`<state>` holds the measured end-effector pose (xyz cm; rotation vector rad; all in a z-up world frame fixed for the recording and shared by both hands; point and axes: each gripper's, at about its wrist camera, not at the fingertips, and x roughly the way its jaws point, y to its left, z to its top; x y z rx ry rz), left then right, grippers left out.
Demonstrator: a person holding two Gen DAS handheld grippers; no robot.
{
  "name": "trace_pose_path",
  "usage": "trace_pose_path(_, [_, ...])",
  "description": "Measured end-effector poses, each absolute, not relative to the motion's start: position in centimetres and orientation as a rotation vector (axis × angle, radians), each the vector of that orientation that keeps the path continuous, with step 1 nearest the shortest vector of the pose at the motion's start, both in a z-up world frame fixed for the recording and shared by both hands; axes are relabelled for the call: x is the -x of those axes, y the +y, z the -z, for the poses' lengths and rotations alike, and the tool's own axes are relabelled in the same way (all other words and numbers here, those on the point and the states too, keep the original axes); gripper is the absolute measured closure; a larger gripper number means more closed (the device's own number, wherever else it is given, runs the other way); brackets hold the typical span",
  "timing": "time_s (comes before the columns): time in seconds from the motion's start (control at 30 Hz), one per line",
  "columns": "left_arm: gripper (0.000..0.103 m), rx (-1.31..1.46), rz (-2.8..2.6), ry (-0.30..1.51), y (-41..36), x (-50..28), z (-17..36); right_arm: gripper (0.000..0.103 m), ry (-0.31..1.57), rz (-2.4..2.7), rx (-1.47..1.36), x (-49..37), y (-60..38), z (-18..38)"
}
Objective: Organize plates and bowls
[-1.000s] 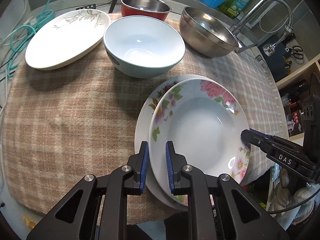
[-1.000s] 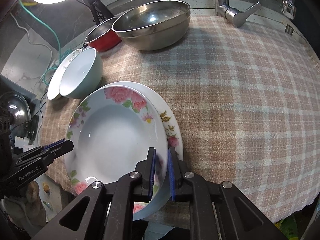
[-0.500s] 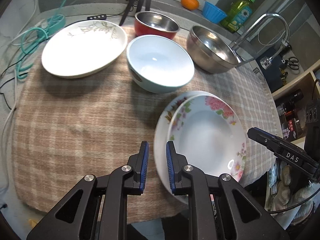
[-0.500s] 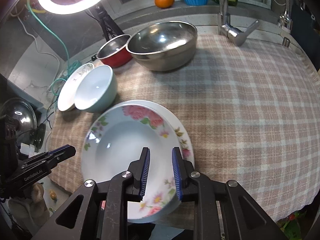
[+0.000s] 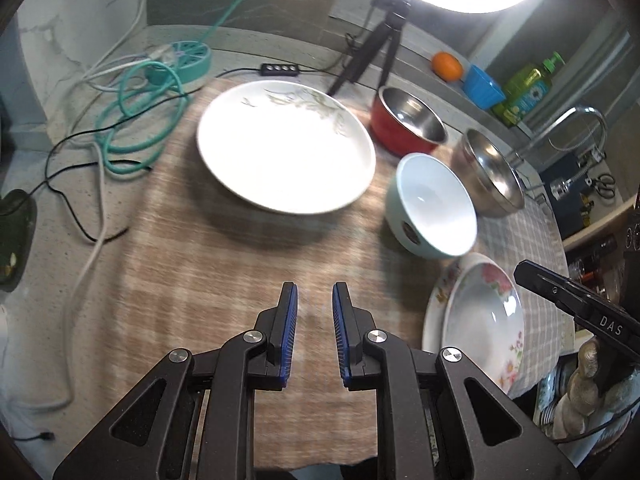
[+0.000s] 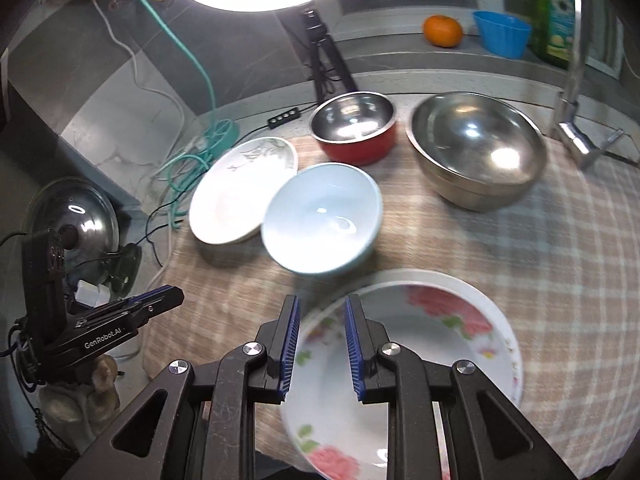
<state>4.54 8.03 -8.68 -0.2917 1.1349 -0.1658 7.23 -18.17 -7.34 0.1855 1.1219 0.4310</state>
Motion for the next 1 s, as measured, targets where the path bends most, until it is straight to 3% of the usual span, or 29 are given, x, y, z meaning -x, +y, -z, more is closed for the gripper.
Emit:
trace_pose_path(0.5, [0.088, 0.266, 0.158, 1.123, 14.5, -10.2, 7.8, 0.082, 1.166, -0.493, -0.217, -14.8, -11.3, 6.4])
trace_pose_path(1.0, [0.085, 0.296, 0.164, 1.187, 17.0, -16.4, 9.7, 0.082, 1.336, -0.446, -0.211, -24.2, -9.1, 11.2])
